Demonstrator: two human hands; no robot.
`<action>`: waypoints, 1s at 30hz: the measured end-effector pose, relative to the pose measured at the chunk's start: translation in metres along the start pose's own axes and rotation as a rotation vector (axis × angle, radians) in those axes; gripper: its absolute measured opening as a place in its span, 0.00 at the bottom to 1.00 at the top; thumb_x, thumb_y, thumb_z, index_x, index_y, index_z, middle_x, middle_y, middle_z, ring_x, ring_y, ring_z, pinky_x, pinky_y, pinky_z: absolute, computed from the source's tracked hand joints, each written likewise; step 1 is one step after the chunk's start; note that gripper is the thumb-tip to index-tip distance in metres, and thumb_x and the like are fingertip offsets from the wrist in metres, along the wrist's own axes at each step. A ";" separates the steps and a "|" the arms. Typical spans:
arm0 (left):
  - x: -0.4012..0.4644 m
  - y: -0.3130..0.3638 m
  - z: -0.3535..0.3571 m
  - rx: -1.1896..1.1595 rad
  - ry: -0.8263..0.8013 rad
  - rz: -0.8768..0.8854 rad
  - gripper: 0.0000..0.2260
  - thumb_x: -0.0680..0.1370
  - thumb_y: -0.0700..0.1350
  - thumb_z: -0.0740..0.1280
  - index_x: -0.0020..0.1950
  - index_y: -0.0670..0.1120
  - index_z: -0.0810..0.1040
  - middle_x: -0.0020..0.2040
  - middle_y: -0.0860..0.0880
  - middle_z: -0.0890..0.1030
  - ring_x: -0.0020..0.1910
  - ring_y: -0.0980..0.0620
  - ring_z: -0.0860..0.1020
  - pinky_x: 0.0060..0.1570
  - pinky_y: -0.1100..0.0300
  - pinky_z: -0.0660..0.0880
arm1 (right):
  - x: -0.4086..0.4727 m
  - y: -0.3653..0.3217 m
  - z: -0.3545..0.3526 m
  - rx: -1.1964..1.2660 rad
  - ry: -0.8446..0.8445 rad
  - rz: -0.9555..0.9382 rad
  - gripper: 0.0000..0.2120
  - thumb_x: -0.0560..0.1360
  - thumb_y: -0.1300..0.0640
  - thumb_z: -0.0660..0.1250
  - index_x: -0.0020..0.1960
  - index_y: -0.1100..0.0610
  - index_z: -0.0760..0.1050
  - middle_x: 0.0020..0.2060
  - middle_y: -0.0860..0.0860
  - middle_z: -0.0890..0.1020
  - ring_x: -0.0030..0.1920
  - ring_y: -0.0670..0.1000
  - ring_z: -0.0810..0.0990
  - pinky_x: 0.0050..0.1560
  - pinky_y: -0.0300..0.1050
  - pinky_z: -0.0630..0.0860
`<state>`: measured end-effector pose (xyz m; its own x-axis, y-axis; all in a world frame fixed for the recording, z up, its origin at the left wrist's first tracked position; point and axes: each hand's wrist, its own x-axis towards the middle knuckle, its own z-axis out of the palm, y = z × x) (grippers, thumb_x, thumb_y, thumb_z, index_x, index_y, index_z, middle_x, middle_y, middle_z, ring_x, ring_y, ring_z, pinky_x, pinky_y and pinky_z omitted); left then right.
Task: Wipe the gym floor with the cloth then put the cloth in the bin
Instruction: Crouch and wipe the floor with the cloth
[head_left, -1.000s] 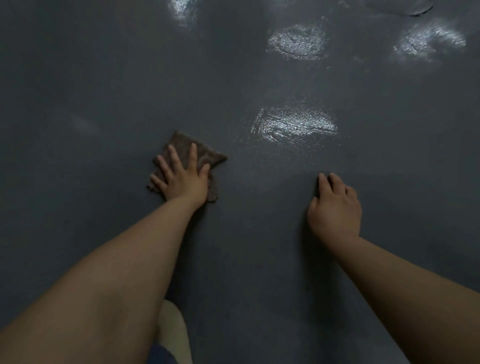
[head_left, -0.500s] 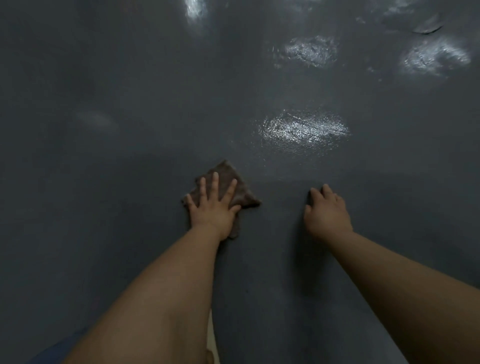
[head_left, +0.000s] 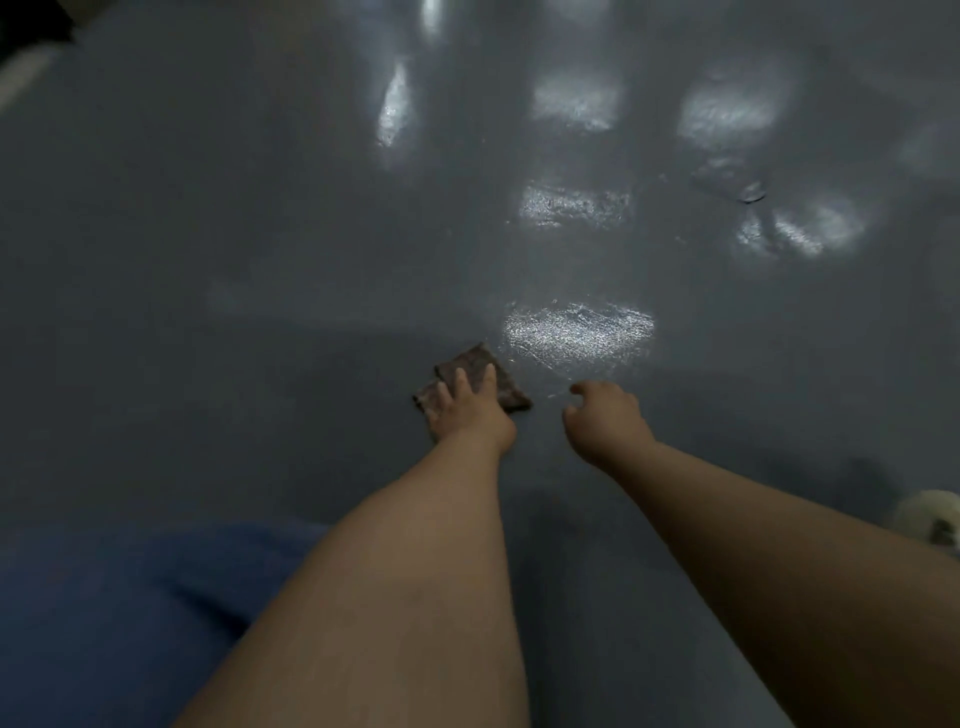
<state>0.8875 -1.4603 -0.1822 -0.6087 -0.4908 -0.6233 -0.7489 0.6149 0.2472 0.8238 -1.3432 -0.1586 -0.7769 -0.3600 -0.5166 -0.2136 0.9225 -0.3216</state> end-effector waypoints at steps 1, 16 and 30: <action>-0.006 0.001 -0.005 -0.004 0.016 0.003 0.34 0.79 0.46 0.61 0.78 0.56 0.43 0.78 0.48 0.41 0.77 0.43 0.42 0.74 0.43 0.45 | -0.005 -0.005 -0.002 0.012 0.021 -0.009 0.21 0.79 0.55 0.55 0.71 0.57 0.65 0.70 0.58 0.67 0.69 0.60 0.64 0.67 0.52 0.63; -0.004 0.027 -0.009 0.085 0.052 0.053 0.31 0.81 0.49 0.58 0.78 0.54 0.42 0.78 0.47 0.39 0.77 0.44 0.41 0.73 0.46 0.45 | 0.004 0.017 -0.003 -0.024 0.014 -0.108 0.21 0.81 0.55 0.54 0.72 0.58 0.63 0.71 0.57 0.64 0.69 0.59 0.62 0.65 0.54 0.64; 0.115 -0.001 0.055 0.144 0.041 0.183 0.32 0.82 0.51 0.54 0.77 0.44 0.36 0.75 0.41 0.32 0.75 0.43 0.34 0.73 0.51 0.39 | 0.105 -0.004 0.079 -0.056 0.044 -0.043 0.23 0.81 0.51 0.53 0.74 0.55 0.59 0.75 0.57 0.57 0.72 0.60 0.58 0.69 0.52 0.59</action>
<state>0.8327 -1.4831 -0.2952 -0.7431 -0.3865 -0.5462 -0.5822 0.7759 0.2430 0.7895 -1.3956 -0.2743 -0.7912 -0.3942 -0.4676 -0.2791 0.9130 -0.2975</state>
